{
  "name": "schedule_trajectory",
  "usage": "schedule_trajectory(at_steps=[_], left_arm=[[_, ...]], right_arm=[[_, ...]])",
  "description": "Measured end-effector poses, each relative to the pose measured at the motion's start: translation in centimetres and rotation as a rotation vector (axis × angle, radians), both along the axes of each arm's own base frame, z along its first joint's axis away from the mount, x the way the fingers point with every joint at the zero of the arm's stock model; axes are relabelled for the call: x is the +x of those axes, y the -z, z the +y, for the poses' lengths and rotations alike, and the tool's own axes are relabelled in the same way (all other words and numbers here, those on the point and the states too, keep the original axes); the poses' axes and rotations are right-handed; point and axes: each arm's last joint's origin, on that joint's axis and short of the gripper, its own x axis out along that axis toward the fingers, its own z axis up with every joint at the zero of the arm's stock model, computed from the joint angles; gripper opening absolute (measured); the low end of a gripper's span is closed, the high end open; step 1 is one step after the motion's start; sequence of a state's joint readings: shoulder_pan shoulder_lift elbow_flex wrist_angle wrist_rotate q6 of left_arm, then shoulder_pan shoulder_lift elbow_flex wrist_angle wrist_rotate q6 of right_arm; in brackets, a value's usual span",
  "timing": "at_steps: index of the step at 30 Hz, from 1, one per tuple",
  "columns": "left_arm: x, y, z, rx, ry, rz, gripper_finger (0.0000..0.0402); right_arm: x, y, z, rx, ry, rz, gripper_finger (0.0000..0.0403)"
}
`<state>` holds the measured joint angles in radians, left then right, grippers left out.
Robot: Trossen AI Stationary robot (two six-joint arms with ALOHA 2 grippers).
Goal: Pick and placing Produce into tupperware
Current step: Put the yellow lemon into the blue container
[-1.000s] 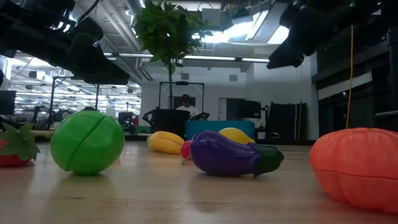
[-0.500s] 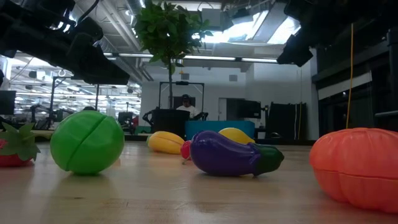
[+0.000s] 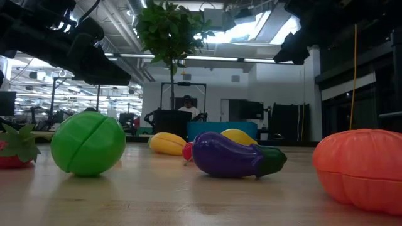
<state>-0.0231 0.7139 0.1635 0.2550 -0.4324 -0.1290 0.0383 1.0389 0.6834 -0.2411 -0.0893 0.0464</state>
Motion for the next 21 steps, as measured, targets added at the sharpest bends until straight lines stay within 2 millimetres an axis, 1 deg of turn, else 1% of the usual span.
schedule_trajectory(at_steps=[16, 21], left_arm=[[0.00, 0.00, 0.00, -0.001, 0.000, 0.000, 0.0265], [0.00, 0.00, 0.00, -0.001, 0.000, -0.001, 0.0265]], right_arm=[[0.00, 0.01, -0.01, -0.005, -0.002, 0.000, 0.0210], [0.05, -0.05, -0.43, -0.013, 0.014, -0.006, 0.0210]])
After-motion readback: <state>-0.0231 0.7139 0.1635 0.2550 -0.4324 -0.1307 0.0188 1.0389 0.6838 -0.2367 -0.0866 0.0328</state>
